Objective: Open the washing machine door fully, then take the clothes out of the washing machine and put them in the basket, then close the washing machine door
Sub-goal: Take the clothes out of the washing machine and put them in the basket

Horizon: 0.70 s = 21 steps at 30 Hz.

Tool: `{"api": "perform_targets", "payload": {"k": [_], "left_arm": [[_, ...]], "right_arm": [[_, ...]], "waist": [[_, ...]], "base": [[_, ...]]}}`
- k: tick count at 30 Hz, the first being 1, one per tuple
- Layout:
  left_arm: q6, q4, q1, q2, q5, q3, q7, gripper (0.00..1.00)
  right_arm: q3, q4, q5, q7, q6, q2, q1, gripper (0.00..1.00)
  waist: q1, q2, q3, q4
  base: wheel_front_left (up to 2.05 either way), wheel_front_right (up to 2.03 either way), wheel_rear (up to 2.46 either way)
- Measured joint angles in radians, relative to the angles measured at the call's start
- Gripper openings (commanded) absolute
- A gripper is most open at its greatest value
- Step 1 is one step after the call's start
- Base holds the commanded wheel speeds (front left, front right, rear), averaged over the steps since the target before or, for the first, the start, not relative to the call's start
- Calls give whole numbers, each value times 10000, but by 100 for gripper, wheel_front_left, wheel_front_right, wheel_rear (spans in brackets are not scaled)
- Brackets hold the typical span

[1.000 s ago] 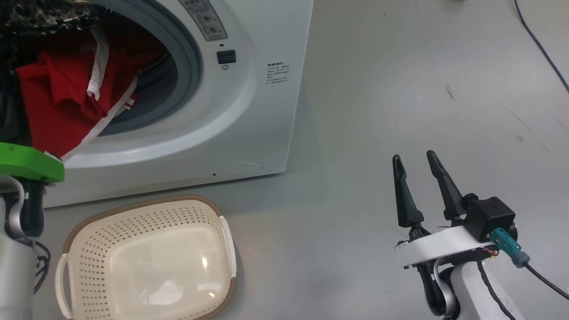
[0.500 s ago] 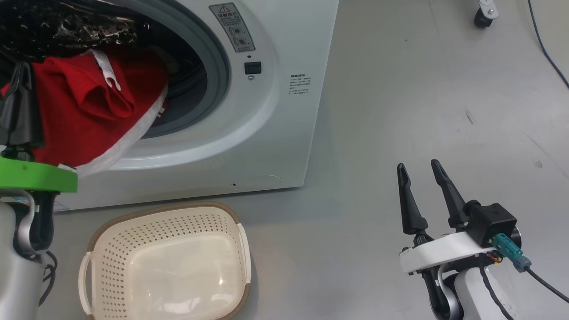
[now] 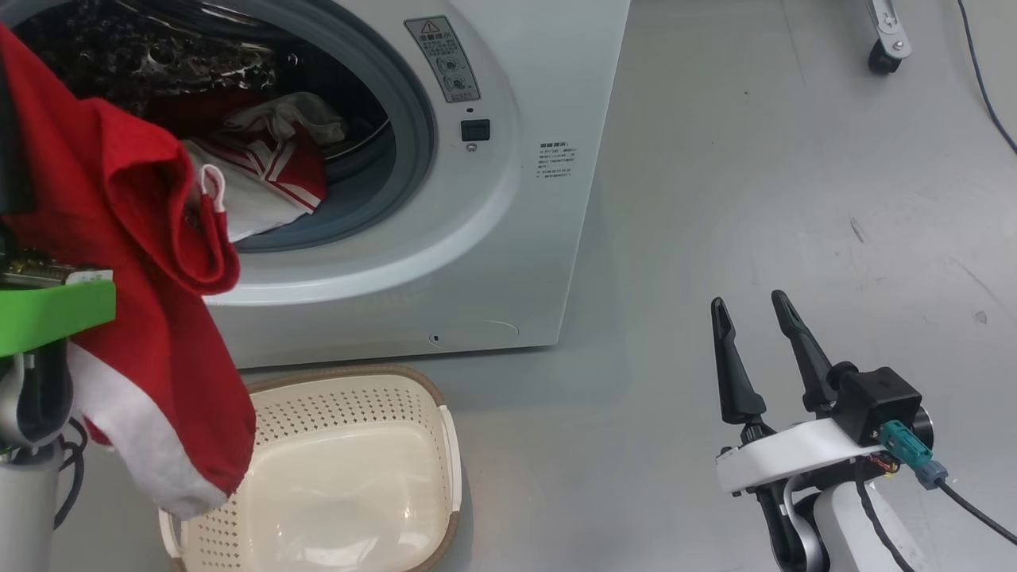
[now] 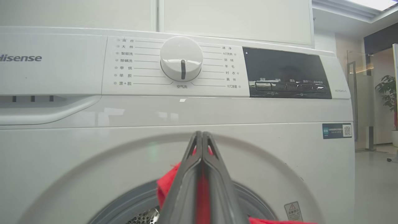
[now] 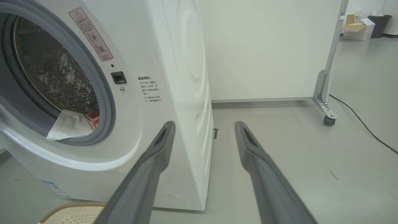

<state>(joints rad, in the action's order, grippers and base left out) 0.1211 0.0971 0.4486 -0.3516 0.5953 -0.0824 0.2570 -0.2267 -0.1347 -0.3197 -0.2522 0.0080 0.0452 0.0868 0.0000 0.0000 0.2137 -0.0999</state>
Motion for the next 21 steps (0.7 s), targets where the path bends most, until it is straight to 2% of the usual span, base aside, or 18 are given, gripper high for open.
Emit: {"api": "perform_targets", "payload": {"k": [6, 15, 21], "left_arm": [[0, 295, -573, -6, 4, -48, 6, 0], [0, -12, -2149, -46, 401, -550, 4, 0], [0, -318, -2721, -180, 403, -1256, -2, 0]], "right_arm": [[-6, -50, 56, 0, 88, 0, -62, 100], [4, -174, 107, 0, 176, 0, -149, 100], [56, -171, 165, 0, 176, 0, -155, 100]], "waist": [[0, 0, -64, -11], [0, 0, -106, -70], [0, 0, 41, -55]], "base": [[0, 0, 0], [0, 0, 0], [0, 0, 0]]}}
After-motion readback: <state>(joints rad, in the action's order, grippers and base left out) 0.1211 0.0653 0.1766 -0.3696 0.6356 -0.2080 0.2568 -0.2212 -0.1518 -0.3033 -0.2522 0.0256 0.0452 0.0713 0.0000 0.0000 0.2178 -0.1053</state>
